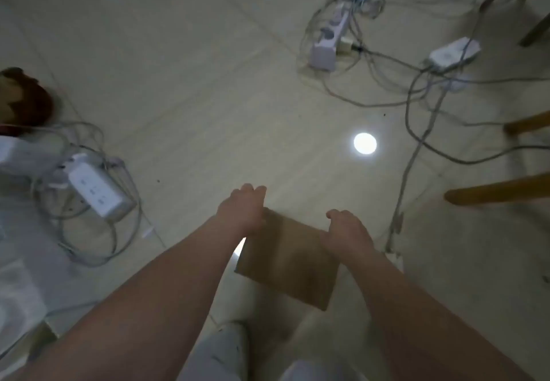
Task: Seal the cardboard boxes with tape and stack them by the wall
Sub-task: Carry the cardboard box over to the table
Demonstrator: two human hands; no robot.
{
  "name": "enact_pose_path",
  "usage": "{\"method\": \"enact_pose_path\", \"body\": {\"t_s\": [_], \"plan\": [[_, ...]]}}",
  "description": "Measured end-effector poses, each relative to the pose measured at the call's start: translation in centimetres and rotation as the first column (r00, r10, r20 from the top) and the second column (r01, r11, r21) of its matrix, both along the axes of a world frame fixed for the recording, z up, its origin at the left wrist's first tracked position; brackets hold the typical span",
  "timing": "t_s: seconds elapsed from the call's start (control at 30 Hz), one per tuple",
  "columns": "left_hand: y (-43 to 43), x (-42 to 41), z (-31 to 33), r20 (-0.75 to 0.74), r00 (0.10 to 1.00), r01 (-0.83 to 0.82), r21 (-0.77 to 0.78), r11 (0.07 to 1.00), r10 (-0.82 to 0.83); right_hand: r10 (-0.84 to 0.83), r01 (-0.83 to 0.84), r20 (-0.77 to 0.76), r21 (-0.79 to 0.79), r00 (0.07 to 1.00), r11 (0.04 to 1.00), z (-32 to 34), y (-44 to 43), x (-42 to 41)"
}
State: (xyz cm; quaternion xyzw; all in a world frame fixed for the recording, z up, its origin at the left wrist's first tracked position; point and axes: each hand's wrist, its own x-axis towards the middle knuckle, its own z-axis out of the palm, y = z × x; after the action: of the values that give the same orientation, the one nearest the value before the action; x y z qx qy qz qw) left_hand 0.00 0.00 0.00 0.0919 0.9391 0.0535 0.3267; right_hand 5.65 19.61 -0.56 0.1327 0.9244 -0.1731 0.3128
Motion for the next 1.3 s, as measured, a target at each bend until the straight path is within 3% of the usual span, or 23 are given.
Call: {"method": "enact_pose_path", "body": {"t_s": [0.27,0.4,0.53,0.67,0.8,0.93,1.07,1.1,1.2,1.3], "plan": [[0.0,1.1,-9.7,0.159,0.971,-0.171,-0.066,0.983,0.180,-0.352,0.363,0.191,-0.025,0.916,0.931,-7.5,0.7,2.3],[-0.3,1.1,-10.7,0.243,0.936,-0.258,-0.026,0.966,0.256,-0.601,0.646,0.258,-0.148,0.756,0.749,-9.0,1.2,2.1],[-0.4,0.6,-7.5,0.178,0.914,-0.382,0.082,0.921,0.364,-0.725,0.770,0.261,-0.222,0.638,0.598,-7.5,1.6,1.6],[-0.4,-1.0,0.5,0.031,0.895,-0.442,0.212,0.872,0.446,-0.769,0.805,0.295,-0.393,0.568,0.444,-0.7,1.8,0.1],[-1.3,-3.6,12.2,0.093,0.835,-0.541,0.319,0.778,0.542,-0.753,0.759,0.315,-0.547,0.577,0.353,10.6,1.8,-1.7],[-3.1,-5.6,24.4,0.214,0.731,-0.659,0.465,0.590,0.648,-0.779,0.732,0.297,-0.621,0.552,0.281,23.3,1.1,-3.5],[-5.4,-7.2,36.4,0.372,0.624,-0.742,0.558,0.372,0.687,-0.690,0.637,0.372,-0.753,0.621,0.167,35.2,0.0,-4.7],[-6.0,-7.6,39.3,0.386,0.617,-0.742,0.575,0.344,0.686,-0.668,0.595,0.357,-0.788,0.653,0.161,38.0,-0.3,-5.2],[-7.6,-8.9,47.6,0.389,0.595,-0.732,0.623,0.275,0.703,-0.618,0.489,0.247,-0.834,0.746,0.256,46.2,-1.2,-6.9],[-9.2,-10.1,54.3,0.407,0.580,-0.723,0.656,0.217,0.705,-0.588,0.404,0.189,-0.877,0.787,0.259,53.1,-2.2,-8.9]]}}
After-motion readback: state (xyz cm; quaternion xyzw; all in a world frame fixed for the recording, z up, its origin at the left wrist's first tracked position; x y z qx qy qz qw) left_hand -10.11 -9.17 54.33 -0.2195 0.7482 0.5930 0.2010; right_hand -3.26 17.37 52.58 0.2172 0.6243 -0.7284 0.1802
